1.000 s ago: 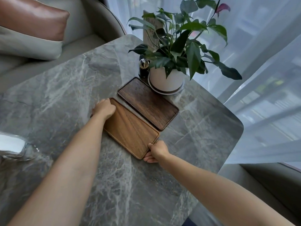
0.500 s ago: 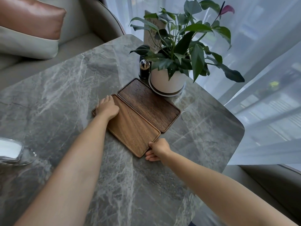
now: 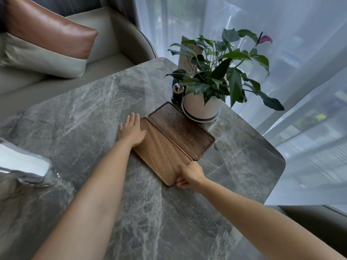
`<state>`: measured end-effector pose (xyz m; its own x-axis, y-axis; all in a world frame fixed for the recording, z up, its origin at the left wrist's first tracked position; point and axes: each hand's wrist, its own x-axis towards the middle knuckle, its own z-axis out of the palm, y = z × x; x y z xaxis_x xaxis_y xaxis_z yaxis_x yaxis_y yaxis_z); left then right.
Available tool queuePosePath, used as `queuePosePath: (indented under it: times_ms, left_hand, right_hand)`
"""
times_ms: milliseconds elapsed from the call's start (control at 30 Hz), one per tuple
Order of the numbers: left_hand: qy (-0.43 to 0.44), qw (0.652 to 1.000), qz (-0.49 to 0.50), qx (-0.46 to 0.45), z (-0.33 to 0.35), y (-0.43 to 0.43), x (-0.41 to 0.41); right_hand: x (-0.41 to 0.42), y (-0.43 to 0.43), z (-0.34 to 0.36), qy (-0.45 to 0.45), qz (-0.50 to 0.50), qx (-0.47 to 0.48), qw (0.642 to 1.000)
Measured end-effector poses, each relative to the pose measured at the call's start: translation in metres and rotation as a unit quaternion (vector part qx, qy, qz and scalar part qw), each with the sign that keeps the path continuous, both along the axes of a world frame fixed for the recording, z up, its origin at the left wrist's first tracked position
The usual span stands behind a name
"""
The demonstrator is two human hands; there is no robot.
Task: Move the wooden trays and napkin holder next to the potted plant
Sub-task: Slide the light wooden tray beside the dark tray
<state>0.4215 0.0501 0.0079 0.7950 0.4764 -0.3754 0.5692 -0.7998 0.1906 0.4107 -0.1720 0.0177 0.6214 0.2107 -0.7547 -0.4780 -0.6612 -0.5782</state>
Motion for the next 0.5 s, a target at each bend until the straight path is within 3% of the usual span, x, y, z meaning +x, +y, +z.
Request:
queuePosePath:
  times_ms: [167, 267, 500]
  left_hand:
    - [-0.050, 0.995, -0.018, 0.086, 0.032, 0.018, -0.029]
    - [-0.105, 0.987, -0.018, 0.121, 0.054, 0.029, -0.053]
    - [-0.175, 0.967, 0.035, 0.184, 0.098, 0.073, -0.139]
  right_hand:
    - [0.009, 0.032, 0.038, -0.154, 0.087, -0.016, 0.984]
    - [0.008, 0.059, 0.064, -0.207, 0.138, 0.024, 0.968]
    - [-0.024, 0.143, 0.109, -0.345, 0.281, 0.107, 0.889]
